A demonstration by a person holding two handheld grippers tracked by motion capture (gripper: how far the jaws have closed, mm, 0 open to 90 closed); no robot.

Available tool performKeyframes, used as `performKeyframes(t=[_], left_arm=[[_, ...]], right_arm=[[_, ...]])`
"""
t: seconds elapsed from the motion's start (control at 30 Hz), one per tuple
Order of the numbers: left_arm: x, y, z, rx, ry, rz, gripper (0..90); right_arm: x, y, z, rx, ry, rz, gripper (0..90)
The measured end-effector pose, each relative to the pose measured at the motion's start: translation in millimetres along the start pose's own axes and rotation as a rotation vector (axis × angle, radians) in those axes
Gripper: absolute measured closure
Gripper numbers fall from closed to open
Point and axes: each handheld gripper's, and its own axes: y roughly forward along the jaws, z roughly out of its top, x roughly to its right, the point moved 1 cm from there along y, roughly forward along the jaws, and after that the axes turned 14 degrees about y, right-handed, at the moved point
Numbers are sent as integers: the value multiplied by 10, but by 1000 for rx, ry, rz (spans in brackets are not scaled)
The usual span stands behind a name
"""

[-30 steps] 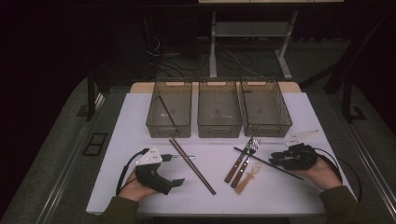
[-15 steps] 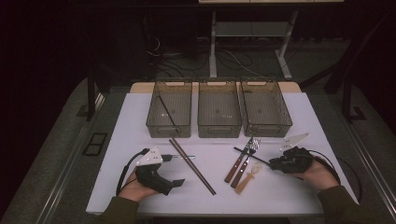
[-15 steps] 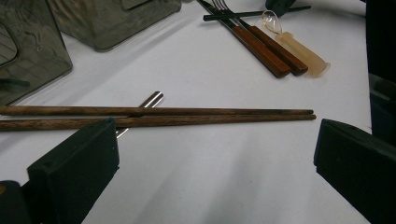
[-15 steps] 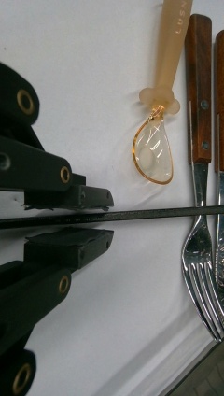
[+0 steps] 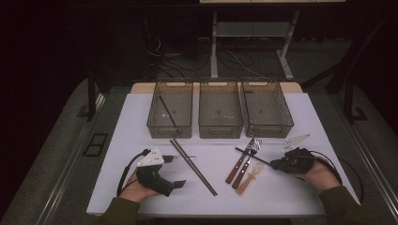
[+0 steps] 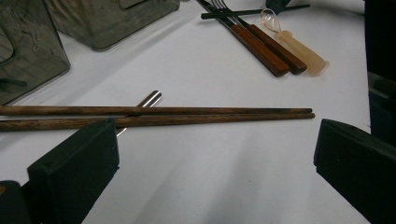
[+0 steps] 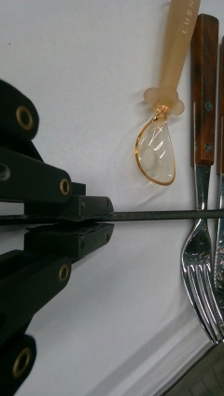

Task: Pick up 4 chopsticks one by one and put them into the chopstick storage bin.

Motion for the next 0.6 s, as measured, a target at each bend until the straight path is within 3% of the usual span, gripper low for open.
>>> performKeyframes(t=[0.6], left_arm=[[1, 0, 3, 1, 1, -1, 0]], right_arm=[[31, -95, 33, 49, 22, 40, 859]])
